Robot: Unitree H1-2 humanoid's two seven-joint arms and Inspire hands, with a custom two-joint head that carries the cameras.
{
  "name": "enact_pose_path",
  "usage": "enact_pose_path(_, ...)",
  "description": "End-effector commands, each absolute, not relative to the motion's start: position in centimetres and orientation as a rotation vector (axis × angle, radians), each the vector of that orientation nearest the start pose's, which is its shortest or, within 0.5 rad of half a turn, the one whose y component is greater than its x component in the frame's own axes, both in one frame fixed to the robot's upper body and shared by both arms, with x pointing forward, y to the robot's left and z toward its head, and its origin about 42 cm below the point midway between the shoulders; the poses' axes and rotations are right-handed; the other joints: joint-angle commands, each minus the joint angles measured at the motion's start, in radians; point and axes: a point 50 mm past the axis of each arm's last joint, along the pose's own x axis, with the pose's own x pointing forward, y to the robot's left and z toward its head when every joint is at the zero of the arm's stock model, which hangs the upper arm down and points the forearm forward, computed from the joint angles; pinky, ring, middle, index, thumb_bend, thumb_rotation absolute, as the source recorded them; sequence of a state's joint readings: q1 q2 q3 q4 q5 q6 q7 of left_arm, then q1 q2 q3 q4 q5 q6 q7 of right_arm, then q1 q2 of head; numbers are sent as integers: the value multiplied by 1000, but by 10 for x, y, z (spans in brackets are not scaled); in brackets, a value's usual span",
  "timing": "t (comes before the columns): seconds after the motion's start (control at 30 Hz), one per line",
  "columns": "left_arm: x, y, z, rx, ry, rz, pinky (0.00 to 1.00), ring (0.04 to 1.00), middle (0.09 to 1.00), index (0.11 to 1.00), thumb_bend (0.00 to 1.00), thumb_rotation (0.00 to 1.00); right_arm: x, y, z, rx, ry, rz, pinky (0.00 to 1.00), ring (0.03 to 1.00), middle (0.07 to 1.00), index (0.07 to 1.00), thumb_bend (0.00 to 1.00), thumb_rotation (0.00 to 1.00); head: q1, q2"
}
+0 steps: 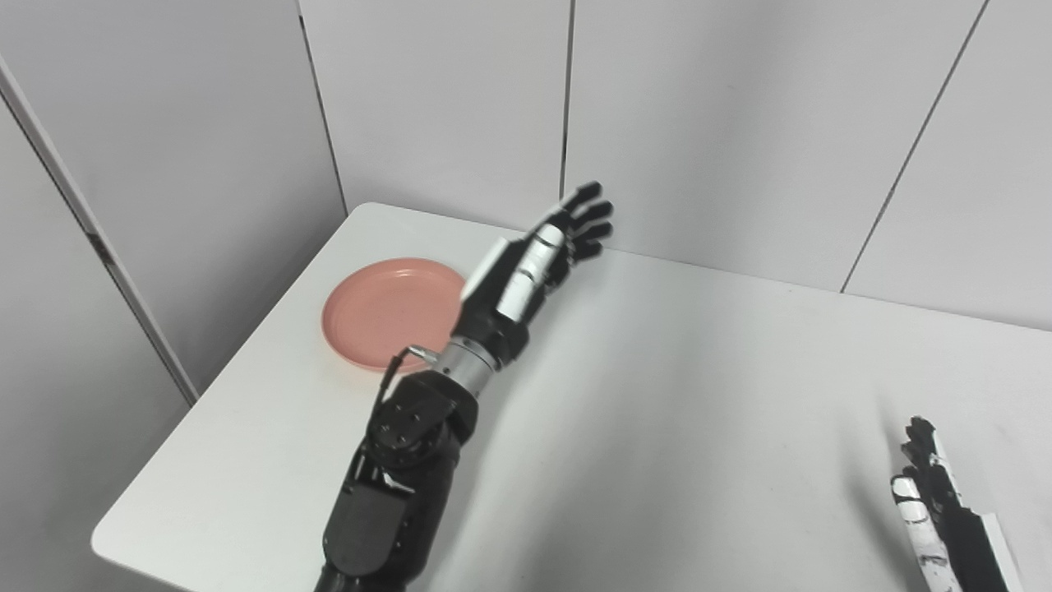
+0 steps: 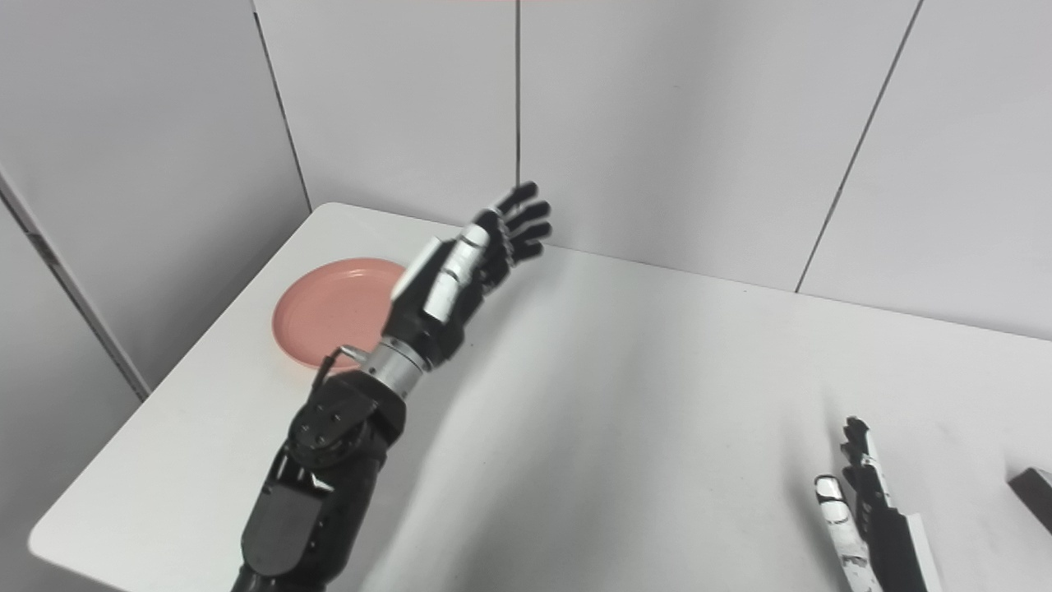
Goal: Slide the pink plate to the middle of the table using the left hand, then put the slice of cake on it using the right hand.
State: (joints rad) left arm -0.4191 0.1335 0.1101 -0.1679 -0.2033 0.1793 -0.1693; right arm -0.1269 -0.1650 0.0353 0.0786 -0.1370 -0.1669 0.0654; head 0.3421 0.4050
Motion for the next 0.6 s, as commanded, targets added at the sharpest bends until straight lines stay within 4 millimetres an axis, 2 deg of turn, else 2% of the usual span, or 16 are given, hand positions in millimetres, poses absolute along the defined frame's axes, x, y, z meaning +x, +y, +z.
enact_pose_path(0.0,386,244,308,-33,-516,-209,914,903,914,898,443,1000,314,-237,105,-280,-152,135,976,983,992,990,378,1000,1,1)
enact_pose_path(0.27,397,283,334,-30,-556,-95,905,892,896,886,428,1000,314,-234,104,-267,-150,133,979,980,988,986,387,1000,7,1)
enact_pose_path(0.57,418,334,344,1,-555,37,879,894,897,885,407,1000,313,-236,104,-277,-151,135,990,986,992,991,385,1000,25,0)
